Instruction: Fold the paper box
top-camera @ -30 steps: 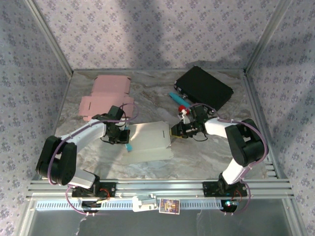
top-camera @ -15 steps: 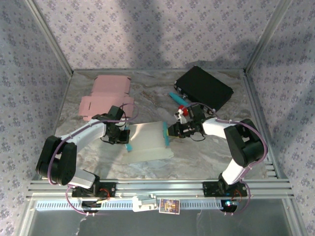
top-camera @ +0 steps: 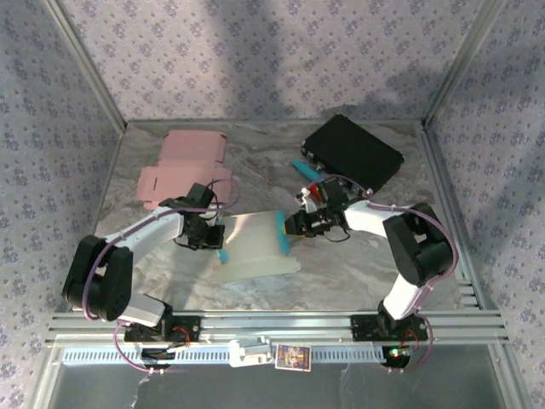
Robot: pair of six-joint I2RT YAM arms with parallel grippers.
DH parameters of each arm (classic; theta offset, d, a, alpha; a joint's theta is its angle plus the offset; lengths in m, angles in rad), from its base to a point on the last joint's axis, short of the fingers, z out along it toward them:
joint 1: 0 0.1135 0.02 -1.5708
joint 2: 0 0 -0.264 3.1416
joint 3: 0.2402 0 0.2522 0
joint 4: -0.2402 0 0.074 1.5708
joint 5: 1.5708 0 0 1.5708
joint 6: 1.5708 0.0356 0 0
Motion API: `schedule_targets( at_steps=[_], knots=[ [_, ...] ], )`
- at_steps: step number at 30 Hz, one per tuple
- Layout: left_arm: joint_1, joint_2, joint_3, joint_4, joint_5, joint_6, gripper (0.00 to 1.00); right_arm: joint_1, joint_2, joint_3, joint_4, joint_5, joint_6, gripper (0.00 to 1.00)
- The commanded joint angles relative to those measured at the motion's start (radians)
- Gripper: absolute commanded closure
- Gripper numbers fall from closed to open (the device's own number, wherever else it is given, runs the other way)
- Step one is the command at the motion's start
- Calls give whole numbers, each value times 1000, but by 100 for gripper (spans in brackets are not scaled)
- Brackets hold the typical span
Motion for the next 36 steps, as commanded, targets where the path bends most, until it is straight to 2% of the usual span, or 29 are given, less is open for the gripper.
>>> schedule_targets(
  at_steps=[1, 13, 36],
  knots=[
    [-11, 5, 15, -17, -21, 19, 100, 12, 15, 34, -59, 40, -41, 64],
    [-27, 1, 28, -21, -46, 19, 100, 80, 26, 121, -215, 234, -105, 62],
    [-41, -9, 20, -23, -57, 10, 100, 113, 62, 175, -236, 223, -111, 56]
  ],
)
